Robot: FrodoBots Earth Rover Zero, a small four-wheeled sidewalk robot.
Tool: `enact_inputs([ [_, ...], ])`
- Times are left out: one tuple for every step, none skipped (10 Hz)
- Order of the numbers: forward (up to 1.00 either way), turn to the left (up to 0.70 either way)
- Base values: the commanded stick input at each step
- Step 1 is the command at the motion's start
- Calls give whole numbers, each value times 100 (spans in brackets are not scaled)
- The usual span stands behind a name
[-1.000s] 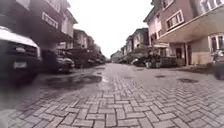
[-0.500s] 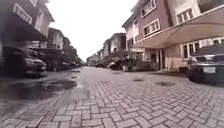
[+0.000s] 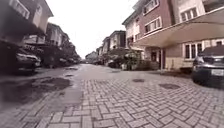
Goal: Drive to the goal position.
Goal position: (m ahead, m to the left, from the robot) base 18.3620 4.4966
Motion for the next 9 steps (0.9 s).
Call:
enact_inputs([
  [69, 9],
  [69, 31],
  [69, 26],
  [69, 13],
  [69, 3],
  [69, 3],
  [69, 3],
  [69, 3],
  [69, 3],
])
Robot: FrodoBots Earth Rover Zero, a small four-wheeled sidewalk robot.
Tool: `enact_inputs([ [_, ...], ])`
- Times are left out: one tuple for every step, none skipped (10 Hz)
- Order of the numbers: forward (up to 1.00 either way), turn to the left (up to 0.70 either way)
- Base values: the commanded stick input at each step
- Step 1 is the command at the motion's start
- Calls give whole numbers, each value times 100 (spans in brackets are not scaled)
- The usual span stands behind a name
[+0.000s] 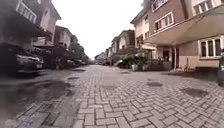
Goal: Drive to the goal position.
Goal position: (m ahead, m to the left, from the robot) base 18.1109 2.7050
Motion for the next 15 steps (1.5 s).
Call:
enact_inputs([
  [69, 3],
  [69, 3],
  [69, 3],
  [69, 3],
  [69, 3],
  [69, 3],
  [69, 3],
  [69, 3],
  [69, 3],
  [69, 3],
  [69, 3],
  [69, 3],
  [69, 3],
  [69, 3],
  [69, 3],
])
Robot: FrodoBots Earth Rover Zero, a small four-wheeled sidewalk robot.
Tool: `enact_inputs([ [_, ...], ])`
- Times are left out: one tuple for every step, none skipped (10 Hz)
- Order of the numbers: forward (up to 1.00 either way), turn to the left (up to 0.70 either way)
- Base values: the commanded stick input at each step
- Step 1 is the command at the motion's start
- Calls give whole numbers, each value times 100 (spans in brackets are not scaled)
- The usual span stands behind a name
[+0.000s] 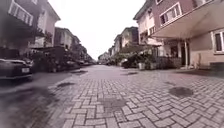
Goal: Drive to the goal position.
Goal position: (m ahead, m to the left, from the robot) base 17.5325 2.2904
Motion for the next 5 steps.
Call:
enact_inputs([
  [69, 3],
  [69, 3],
  [69, 3],
  [69, 3],
  [69, 3],
])
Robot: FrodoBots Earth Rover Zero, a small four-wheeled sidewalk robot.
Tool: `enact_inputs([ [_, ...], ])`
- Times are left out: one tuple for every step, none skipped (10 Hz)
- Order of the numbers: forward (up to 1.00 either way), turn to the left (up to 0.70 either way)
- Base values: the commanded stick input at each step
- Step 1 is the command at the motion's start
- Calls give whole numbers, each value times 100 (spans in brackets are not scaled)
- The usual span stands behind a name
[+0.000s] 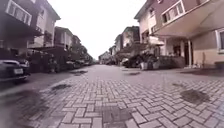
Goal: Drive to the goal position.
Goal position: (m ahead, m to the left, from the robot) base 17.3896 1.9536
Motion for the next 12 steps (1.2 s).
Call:
enact_inputs([
  [69, 3],
  [69, 3],
  [69, 3],
  [69, 3],
  [69, 3],
  [69, 17],
  [69, 21],
  [69, 3],
  [69, 3],
  [69, 3],
  [69, 3],
  [69, 3],
])
